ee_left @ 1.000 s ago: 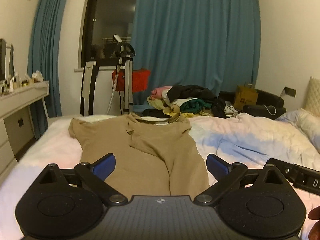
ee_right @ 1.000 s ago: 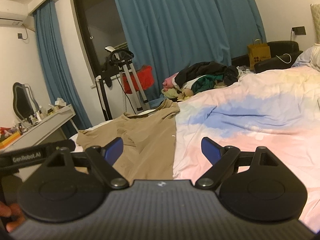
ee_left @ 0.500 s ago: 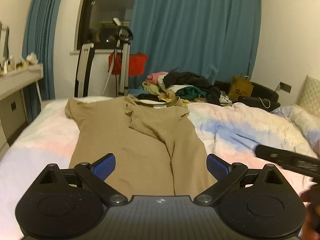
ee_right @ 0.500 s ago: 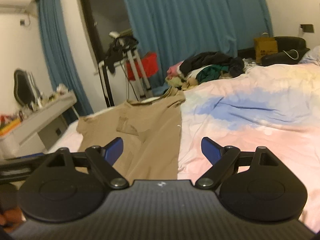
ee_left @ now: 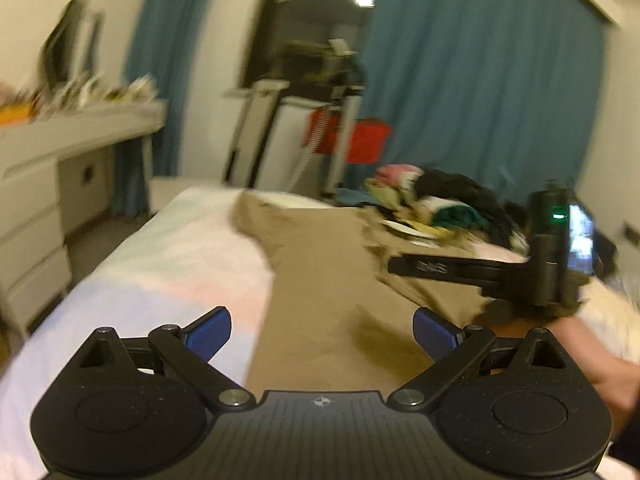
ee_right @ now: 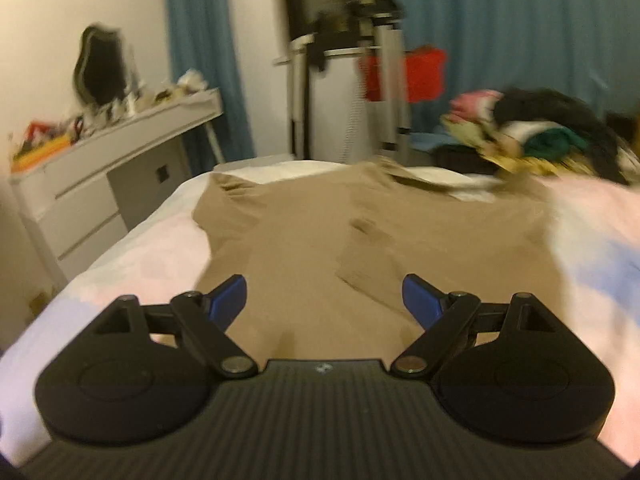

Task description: Fold clothes

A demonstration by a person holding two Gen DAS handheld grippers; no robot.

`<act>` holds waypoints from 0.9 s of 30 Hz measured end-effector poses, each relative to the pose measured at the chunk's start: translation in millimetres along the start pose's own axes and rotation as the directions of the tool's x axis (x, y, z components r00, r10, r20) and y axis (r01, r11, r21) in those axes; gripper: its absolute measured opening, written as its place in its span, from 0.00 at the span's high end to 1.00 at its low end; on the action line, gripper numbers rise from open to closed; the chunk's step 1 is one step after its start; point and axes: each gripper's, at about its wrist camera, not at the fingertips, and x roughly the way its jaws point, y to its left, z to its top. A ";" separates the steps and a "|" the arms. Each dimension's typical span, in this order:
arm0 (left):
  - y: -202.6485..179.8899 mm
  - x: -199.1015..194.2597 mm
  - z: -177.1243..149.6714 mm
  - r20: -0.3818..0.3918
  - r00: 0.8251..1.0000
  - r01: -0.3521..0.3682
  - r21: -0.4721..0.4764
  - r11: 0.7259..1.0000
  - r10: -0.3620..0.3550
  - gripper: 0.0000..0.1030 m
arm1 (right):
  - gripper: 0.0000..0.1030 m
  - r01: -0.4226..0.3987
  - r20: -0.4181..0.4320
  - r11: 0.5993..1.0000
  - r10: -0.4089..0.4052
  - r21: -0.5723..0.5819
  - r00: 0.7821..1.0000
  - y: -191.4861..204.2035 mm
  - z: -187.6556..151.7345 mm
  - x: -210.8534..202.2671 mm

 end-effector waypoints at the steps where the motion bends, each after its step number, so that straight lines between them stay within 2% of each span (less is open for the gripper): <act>1: 8.2 4.6 3.2 0.001 1.000 -0.014 -0.012 1.000 0.014 0.04 | 0.16 -0.011 -0.003 1.000 0.011 -0.023 1.000 14.1 7.4 21.4; 5: 39.8 18.5 13.5 0.005 1.000 -0.026 -0.069 0.997 0.026 0.04 | 0.16 -0.062 -0.018 0.996 0.061 -0.067 0.998 62.3 30.9 101.1; 8: 62.0 30.7 12.6 -0.016 0.999 -0.049 -0.122 0.991 0.048 0.04 | 0.16 -0.071 -0.018 0.992 0.069 -0.107 0.997 89.2 39.8 151.5; 10: 72.5 35.4 10.7 -0.034 0.999 -0.039 -0.159 0.986 0.034 0.05 | 0.16 -0.069 -0.019 0.991 0.067 -0.118 0.998 101.8 42.9 180.5; 13: 83.3 39.4 7.7 -0.034 0.999 -0.015 -0.197 0.980 0.008 0.05 | 0.16 -0.072 -0.039 0.992 0.069 -0.105 0.997 109.6 42.1 213.4; 18: 87.5 50.9 -0.1 -0.046 0.999 -0.029 -0.221 0.975 0.020 0.05 | 0.15 -0.018 -0.032 0.995 0.015 -0.098 0.999 112.9 45.2 246.5; 19: 88.3 53.8 -1.5 -0.052 0.998 -0.033 -0.229 0.973 0.021 0.05 | 0.19 -0.013 -0.028 0.997 0.011 -0.080 1.000 111.2 46.8 249.6; 20: 89.1 56.6 -2.9 -0.058 0.998 -0.036 -0.236 0.971 0.022 0.05 | 0.29 -0.002 -0.022 0.997 0.001 -0.071 1.000 108.7 48.2 249.1; 21: 90.0 58.4 -3.8 -0.060 0.998 -0.034 -0.246 0.969 0.020 0.05 | 0.35 0.008 -0.017 0.998 -0.009 -0.062 1.000 106.2 49.6 248.5; 22: 90.9 59.7 -4.7 -0.061 0.998 -0.032 -0.256 0.966 0.016 0.05 | 0.54 0.019 -0.011 0.998 -0.019 -0.052 1.000 103.6 51.1 247.9; 23: 91.9 61.0 -5.5 -0.062 0.998 -0.029 -0.267 0.963 0.013 0.05 | 0.82 0.030 -0.010 0.998 -0.030 -0.056 0.999 101.7 52.5 247.7; 24: 92.5 61.1 -5.8 -0.058 0.998 -0.029 -0.268 0.963 0.014 0.05 | 0.88 0.031 -0.009 0.998 -0.032 -0.048 0.999 97.7 55.6 245.8; 27: 90.4 57.5 -4.6 -0.034 0.999 -0.031 -0.254 0.967 0.023 0.05 | 0.92 0.029 0.035 0.999 -0.028 -0.019 0.999 84.6 67.3 226.6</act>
